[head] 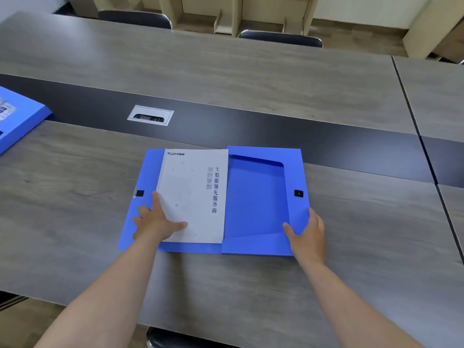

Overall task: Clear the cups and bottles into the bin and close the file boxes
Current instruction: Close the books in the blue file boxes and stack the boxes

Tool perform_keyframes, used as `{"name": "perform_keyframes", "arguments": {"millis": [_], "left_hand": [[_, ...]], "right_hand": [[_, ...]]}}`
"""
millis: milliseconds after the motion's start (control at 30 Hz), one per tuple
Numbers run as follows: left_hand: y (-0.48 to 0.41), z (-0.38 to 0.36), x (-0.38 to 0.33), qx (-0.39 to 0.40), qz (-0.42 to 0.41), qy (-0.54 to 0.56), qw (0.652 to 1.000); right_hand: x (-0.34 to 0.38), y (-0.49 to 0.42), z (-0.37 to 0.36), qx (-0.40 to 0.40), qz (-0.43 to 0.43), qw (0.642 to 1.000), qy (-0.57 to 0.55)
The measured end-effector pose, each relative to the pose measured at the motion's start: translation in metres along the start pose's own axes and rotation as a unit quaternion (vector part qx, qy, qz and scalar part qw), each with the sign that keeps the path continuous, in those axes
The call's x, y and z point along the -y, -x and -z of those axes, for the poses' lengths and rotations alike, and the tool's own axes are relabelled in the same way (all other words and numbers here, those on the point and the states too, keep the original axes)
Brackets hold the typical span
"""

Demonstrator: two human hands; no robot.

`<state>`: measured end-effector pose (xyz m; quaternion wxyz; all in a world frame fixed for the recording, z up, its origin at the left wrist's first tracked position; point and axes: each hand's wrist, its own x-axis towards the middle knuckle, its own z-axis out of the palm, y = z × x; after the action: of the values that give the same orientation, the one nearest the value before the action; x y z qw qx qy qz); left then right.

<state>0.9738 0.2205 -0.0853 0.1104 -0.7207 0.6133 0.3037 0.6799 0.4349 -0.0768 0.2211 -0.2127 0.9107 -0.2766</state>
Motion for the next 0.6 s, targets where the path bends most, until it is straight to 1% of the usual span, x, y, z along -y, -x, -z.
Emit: {"name": "perform_keyframes", "arguments": {"millis": [233,367,433,600], "left_hand": [[-0.001,-0.006,-0.002,-0.008,-0.004,0.017,1.000],[0.004,-0.012,-0.011,0.000,-0.010,0.020,1.000],[0.016,-0.022,-0.026,0.017,-0.033,0.020,0.999],[0.049,-0.060,-0.089,0.074,-0.142,0.000,0.987]], "right_hand": [[-0.001,0.000,-0.001,-0.003,0.003,1.000,0.008],[-0.002,-0.001,-0.002,-0.004,0.004,1.000,0.012],[-0.002,-0.001,-0.003,-0.009,0.004,1.000,0.015],[-0.004,-0.002,-0.006,-0.006,0.000,1.000,0.008]]}}
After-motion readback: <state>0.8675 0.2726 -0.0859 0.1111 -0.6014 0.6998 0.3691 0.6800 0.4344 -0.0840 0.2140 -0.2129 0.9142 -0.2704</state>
